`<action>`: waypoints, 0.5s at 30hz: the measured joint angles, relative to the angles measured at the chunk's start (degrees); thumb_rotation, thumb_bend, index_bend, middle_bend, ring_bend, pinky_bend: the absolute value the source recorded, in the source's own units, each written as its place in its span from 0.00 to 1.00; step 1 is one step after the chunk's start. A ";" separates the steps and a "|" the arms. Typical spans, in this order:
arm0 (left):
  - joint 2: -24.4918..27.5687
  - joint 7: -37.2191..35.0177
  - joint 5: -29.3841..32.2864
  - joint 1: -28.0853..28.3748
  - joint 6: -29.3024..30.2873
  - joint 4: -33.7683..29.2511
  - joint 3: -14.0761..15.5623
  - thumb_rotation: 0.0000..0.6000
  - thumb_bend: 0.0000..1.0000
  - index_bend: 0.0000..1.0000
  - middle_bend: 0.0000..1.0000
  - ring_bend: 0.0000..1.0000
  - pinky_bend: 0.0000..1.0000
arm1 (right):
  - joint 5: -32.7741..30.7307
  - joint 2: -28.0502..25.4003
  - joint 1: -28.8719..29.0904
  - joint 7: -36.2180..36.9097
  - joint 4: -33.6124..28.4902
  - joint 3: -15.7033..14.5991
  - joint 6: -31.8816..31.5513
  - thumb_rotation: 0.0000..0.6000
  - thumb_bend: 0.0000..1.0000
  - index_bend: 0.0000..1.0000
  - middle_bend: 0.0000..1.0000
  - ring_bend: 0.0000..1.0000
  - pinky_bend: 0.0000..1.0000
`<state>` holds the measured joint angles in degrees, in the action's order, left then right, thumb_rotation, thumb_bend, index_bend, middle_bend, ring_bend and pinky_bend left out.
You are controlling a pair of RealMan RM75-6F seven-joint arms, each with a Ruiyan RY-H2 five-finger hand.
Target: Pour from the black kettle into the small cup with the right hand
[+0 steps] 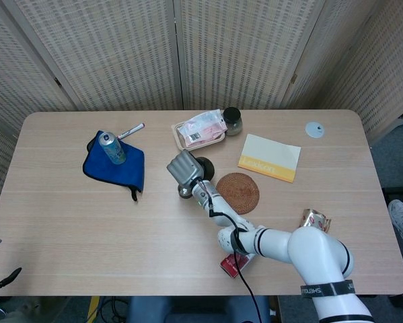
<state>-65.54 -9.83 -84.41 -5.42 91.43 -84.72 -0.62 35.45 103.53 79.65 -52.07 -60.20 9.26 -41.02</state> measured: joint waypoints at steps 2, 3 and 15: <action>-0.06 -0.01 -0.03 -0.06 0.04 0.03 0.00 0.59 0.00 0.29 0.08 0.15 0.09 | -0.19 -0.08 0.14 -0.54 -0.22 -0.21 -0.24 0.90 0.52 0.96 1.00 0.90 0.48; -0.08 0.01 -0.03 -0.10 0.06 0.04 0.00 0.59 0.00 0.29 0.08 0.15 0.09 | -0.26 -0.10 0.20 -0.78 -0.29 -0.31 -0.34 0.91 0.52 0.96 1.00 0.90 0.48; -0.28 0.05 -0.07 -0.50 0.29 0.08 0.00 0.59 0.00 0.29 0.08 0.15 0.09 | -1.32 0.04 1.06 -4.32 -0.53 -1.54 -1.55 0.92 0.52 0.96 1.00 0.90 0.48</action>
<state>-65.82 -9.78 -84.48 -5.92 91.72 -84.64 -0.62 34.13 103.57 80.71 -56.39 -60.72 7.72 -42.57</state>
